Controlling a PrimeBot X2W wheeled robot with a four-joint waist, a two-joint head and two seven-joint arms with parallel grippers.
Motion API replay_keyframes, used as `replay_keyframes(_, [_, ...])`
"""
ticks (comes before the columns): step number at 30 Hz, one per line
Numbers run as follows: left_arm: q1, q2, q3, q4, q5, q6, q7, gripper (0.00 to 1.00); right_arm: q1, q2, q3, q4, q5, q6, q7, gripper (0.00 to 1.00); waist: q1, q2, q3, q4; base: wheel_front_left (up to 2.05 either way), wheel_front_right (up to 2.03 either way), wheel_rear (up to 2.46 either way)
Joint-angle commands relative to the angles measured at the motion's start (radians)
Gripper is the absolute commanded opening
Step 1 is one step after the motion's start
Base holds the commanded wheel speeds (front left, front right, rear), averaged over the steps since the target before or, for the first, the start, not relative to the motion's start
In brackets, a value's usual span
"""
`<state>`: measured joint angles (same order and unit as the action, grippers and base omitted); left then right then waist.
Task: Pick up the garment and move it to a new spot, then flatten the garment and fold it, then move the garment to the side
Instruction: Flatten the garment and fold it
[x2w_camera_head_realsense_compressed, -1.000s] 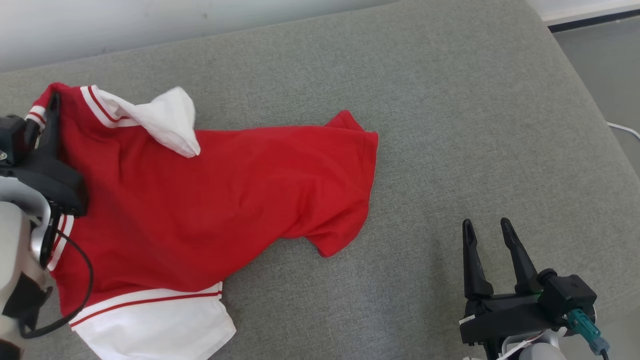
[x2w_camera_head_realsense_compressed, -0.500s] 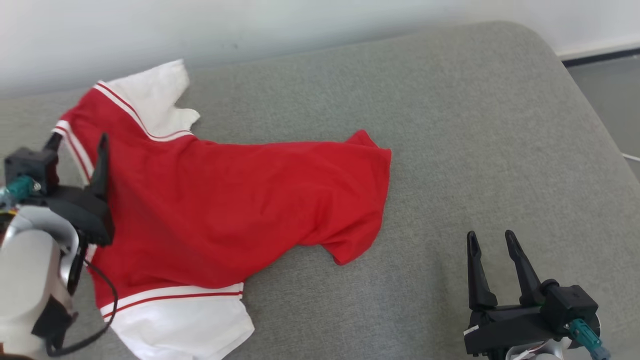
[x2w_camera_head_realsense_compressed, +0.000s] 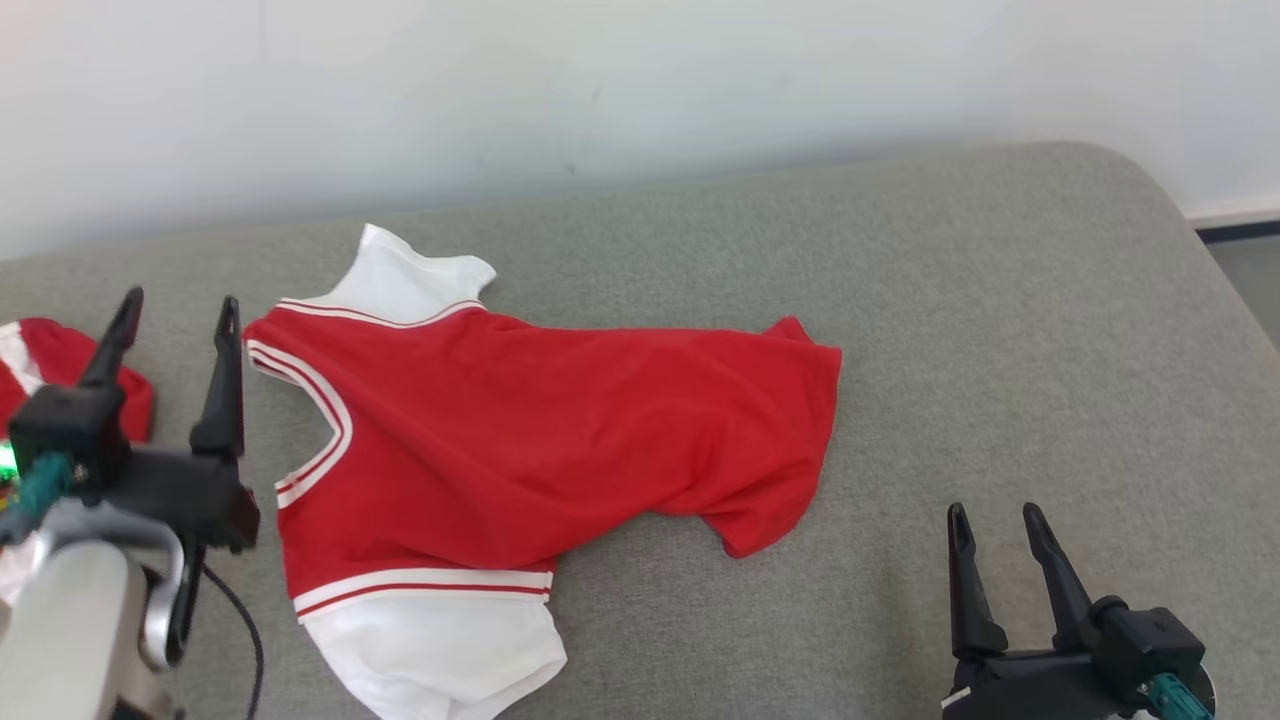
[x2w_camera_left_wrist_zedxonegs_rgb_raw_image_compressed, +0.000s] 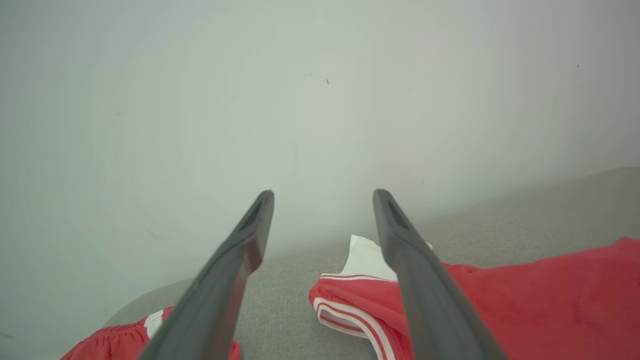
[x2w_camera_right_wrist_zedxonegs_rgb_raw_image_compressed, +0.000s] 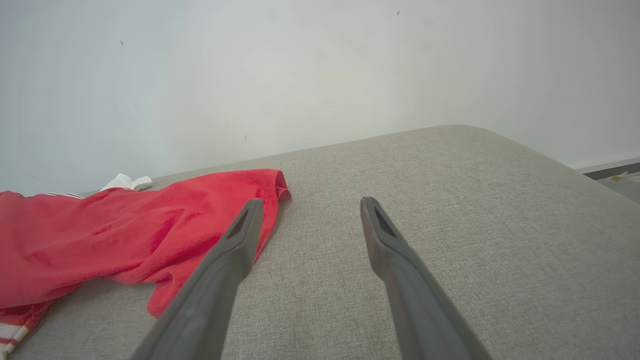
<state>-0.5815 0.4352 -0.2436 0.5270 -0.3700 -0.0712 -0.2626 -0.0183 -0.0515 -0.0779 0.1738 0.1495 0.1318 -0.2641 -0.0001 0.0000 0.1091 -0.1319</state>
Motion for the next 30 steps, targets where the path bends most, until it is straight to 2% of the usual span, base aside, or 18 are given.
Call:
replay_keyframes(1, [0.064,-0.011,0.021,-0.058,0.012,0.018,-0.003,1.00,0.014,0.003,-0.003,-0.002,-0.003,-0.002,0.000,1.00,0.0001,0.0000,-0.034,0.030,0.00,0.00,0.00])
replay_keyframes(7, [0.269,-0.073,0.095,-0.252,0.052,0.082,-0.003,1.00,0.040,0.003,-0.012,-0.003,-0.012,-0.002,0.000,1.00,0.0001,0.0000,-0.071,0.066,0.00,0.00,0.00])
replay_keyframes(12, [0.403,-0.122,0.137,-0.347,0.077,0.098,-0.003,1.00,0.056,0.002,-0.014,0.000,-0.020,-0.002,0.000,1.00,0.0001,0.0000,-0.100,0.097,0.00,0.00,0.00])
replay_keyframes(20, [0.527,-0.193,0.215,-0.467,0.116,0.089,-0.003,1.00,0.069,0.002,-0.026,-0.004,-0.026,-0.002,0.000,1.00,0.0001,0.0000,-0.129,0.141,0.00,0.00,0.00])
replay_keyframes(30, [0.658,-0.300,0.287,-0.482,0.170,0.013,-0.003,1.00,0.083,0.003,-0.009,0.013,-0.029,-0.002,0.000,1.00,0.0001,0.0000,-0.151,0.157,0.00,0.00,0.00])
